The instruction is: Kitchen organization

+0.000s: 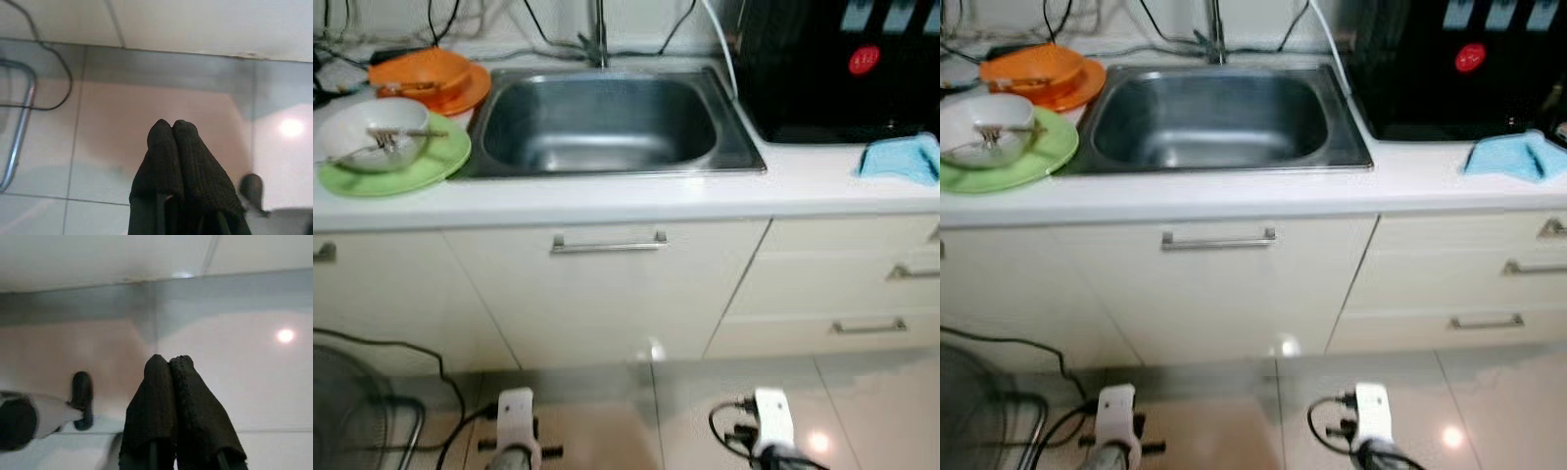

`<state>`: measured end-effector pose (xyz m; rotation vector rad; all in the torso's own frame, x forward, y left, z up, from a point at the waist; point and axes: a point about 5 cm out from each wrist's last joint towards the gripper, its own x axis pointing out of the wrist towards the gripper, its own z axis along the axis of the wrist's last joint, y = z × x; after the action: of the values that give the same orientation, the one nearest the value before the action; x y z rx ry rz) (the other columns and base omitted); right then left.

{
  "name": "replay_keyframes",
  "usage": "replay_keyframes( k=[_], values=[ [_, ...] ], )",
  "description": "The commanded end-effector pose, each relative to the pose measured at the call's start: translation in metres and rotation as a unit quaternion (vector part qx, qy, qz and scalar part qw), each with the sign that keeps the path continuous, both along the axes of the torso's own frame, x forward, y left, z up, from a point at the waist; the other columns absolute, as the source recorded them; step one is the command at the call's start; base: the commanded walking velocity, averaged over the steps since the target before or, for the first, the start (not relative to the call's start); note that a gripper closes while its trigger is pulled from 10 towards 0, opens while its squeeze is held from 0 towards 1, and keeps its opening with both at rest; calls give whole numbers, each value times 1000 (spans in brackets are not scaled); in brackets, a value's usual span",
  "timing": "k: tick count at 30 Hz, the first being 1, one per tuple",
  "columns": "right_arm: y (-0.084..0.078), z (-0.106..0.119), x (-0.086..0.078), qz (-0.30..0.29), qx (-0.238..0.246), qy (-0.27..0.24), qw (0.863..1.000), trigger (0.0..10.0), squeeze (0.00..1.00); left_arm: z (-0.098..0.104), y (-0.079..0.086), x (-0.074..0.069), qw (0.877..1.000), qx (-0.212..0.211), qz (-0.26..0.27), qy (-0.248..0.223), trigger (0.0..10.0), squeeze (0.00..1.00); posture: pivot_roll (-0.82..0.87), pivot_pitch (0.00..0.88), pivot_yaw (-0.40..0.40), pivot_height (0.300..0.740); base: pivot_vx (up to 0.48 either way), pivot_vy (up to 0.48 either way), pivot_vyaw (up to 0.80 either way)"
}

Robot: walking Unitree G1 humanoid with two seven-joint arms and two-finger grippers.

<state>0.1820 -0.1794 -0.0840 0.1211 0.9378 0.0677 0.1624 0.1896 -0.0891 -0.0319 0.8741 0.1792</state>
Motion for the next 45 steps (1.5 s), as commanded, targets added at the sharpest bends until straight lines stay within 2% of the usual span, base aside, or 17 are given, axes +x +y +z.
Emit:
replay_keyframes(
  k=[1, 7, 16, 24, 25, 26, 27, 29, 30, 32, 36, 40, 41, 45],
  values=[
    [5, -3, -5, 6, 7, 10, 1000, 10000, 0, 0, 1, -1, 1000, -3, 8, 1, 10000, 0, -3, 56, -1, 740, 0, 0, 0],
    [5, -2, -3, 14, 7, 3, 1000, 10000, 0, 0, 0, 0, 1000, -2, 5, -2, 10000, 0, -2, 58, -1, 740, 0, 0, 0],
    [6, -1, -2, 15, 7, -1, 1000, 10000, 0, 1, 1, 0, 1000, -3, 6, -8, 10000, 0, -2, 60, 1, 740, 0, 0, 772],
    [5, 1, 2, 12, 1, -13, 1000, 10000, 0, 3, 1, 4, 1000, 3, 2, -18, 10000, 0, -2, 60, 1, 740, 0, 0, 0],
    [5, 3, 6, 13, 0, -22, 1000, 10000, 0, 5, 2, 7, 1000, 5, 3, -28, 10000, 0, -2, 64, 1, 740, 0, 0, 0],
    [4, 9, 15, 12, 0, -46, 999, 10000, 0, 11, 3, 17, 998, 12, 5, -57, 10000, 0, -2, 64, 1, 740, 0, 0, 0],
    [4, 9, 15, 12, 0, -46, 999, 10000, 0, 11, 3, 17, 998, 12, 5, -57, 10000, 0, -2, 64, 1, 740, 0, 0, 0],
    [3, 17, 28, 9, 3, -77, 997, 10000, 0, 20, 4, 31, 995, 32, -6, -94, 10000, 0, -4, 69, 1, 740, 0, 0, 0],
    [3, 17, 28, 9, 3, -77, 997, 10000, 0, 20, 4, 31, 995, 32, -6, -94, 10000, 0, -4, 69, 1, 740, 0, 0, 0],
    [1, 24, 39, 4, 2, -106, 994, 10000, 0, 29, 3, 42, 991, 42, -16, -129, 10000, 0, -7, 70, 2, 740, 0, 0, 0],
    [1, 31, 47, 6, 2, -129, 992, 10000, 0, 38, -2, 54, 984, 50, -39, -167, 10000, 0, -8, 74, 2, 740, 0, 0, 0],
    [1, 34, 50, 10, -1, -145, 989, 10000, 0, 44, -3, 57, 979, 61, -50, -191, 10000, 0, -7, 74, 1, 740, 0, 0, 0],
    [-3, 39, 54, 2, -6, -173, 985, 10000, 0, 50, -4, 59, 970, 80, -58, -222, 10000, 0, -5, 80, 0, 740, 0, 0, 0],
    [-9, 50, 61, -7, -8, -231, 973, 10000, 0, 64, -5, 62, 948, 116, -77, -285, 10000, 0, -10, 88, 1, 740, 0, 0, 0]
  ],
)
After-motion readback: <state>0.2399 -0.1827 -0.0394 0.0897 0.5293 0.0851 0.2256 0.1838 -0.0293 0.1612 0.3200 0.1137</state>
